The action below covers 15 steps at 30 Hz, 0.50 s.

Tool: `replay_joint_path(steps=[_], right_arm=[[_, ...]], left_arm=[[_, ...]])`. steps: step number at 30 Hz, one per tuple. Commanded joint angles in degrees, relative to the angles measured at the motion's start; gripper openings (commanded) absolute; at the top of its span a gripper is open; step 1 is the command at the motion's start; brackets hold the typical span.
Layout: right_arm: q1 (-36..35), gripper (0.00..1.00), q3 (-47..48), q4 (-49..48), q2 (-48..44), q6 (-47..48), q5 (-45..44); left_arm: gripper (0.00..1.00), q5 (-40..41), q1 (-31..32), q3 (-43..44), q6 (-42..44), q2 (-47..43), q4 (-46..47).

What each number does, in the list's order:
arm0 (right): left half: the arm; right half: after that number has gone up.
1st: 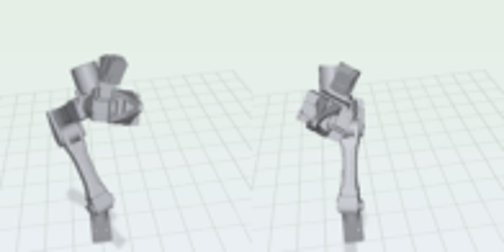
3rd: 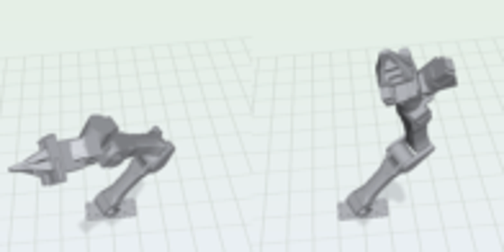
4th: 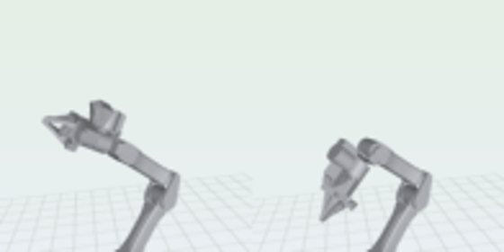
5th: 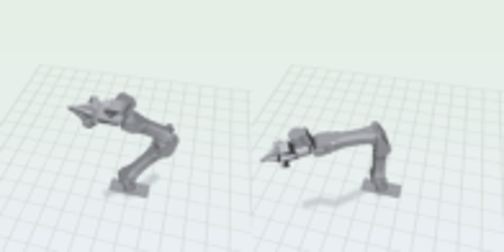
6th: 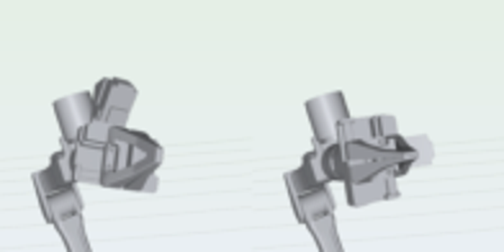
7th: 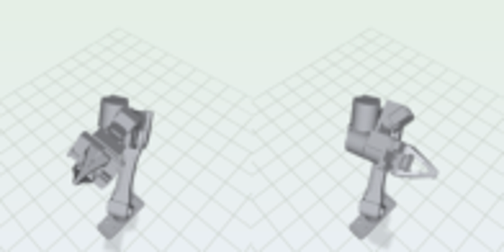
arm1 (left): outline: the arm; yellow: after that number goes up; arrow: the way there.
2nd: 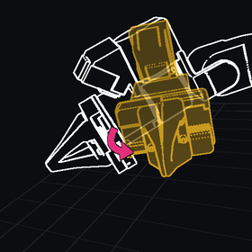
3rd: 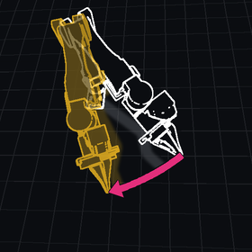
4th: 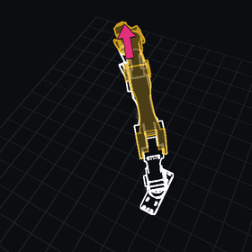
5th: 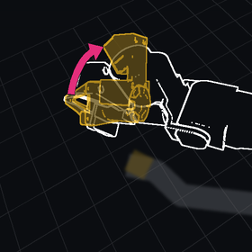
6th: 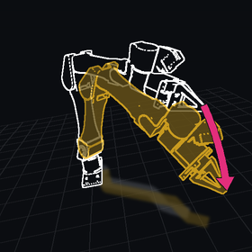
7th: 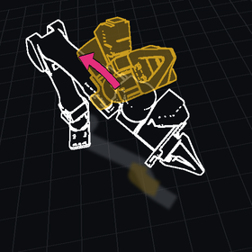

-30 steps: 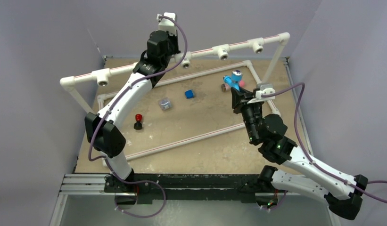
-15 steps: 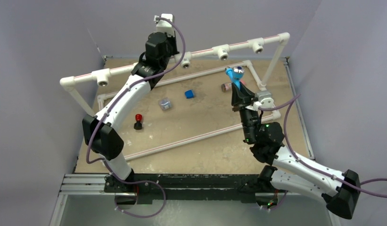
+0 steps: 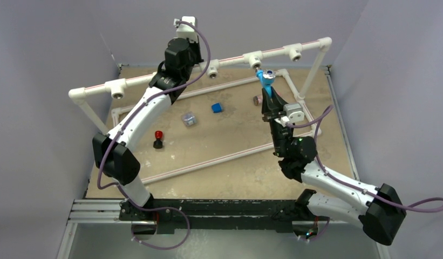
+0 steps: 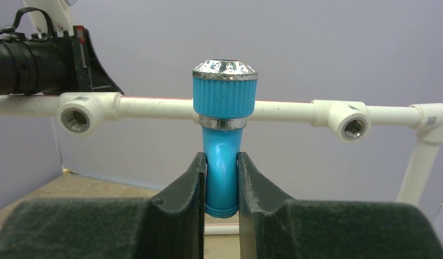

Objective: Install the water faucets

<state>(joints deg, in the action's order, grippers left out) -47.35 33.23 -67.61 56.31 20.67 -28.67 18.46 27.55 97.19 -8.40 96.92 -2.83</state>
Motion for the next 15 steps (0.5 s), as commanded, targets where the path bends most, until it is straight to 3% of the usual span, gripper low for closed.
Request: replay_joint_path(steps=[1,15], right_arm=[[1.9,0.00,0.8,-6.4,0.3,0.2,3.0],[4.0,0.00,1.2,-8.4,4.8,-0.8,6.1]], left_arm=[[0.00,-1.3,0.4,-2.5,0.3,2.3,-9.0],[0.00,-1.0,0.4,-1.1,1.3,3.2,-8.9]])
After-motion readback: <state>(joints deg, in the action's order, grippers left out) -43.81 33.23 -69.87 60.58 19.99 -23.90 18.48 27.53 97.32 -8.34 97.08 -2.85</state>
